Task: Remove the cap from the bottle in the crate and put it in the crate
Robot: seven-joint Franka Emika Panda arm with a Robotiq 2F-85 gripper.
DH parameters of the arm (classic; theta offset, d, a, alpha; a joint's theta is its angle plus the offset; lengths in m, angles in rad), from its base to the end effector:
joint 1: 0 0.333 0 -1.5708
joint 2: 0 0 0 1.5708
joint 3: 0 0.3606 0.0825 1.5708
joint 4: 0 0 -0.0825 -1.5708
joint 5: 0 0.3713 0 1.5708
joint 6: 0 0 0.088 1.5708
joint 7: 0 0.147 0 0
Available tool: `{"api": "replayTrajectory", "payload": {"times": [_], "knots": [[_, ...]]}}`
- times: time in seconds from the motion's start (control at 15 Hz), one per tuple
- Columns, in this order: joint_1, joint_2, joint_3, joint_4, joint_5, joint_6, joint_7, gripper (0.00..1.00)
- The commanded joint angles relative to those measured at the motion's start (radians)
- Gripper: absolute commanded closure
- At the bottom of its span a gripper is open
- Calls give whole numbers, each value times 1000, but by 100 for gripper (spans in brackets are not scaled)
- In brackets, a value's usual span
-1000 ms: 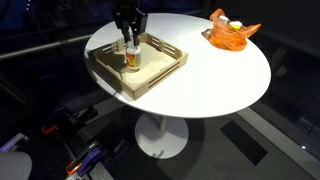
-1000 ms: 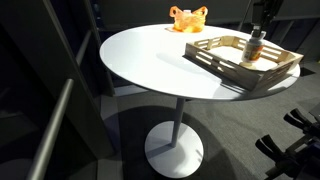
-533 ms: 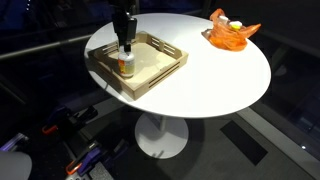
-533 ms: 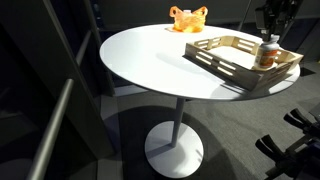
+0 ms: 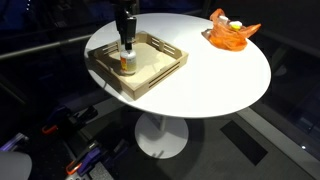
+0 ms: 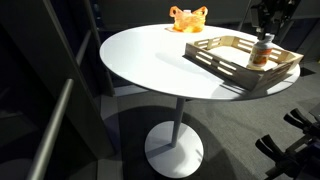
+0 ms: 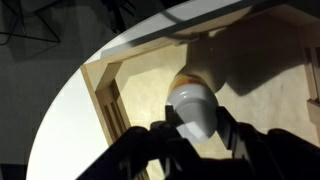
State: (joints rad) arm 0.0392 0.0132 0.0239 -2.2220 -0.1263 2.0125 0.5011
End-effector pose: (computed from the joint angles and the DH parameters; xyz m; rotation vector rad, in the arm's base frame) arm 0.4841 0.0186 0.3663 2.9133 -0.5469 -0.2736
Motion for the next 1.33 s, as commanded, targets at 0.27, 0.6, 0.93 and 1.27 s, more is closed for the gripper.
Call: {"api": "replayTrajectory", "payload": {"times": [0.27, 0.6, 0.93, 1.27], "knots": [[-3, 15, -1, 5, 12, 94, -9, 81], [-5, 5, -3, 0, 29, 105, -36, 16], [-10, -11, -6, 1, 72, 92, -114, 0], [-14, -16, -9, 3, 96, 83, -185, 0]]}}
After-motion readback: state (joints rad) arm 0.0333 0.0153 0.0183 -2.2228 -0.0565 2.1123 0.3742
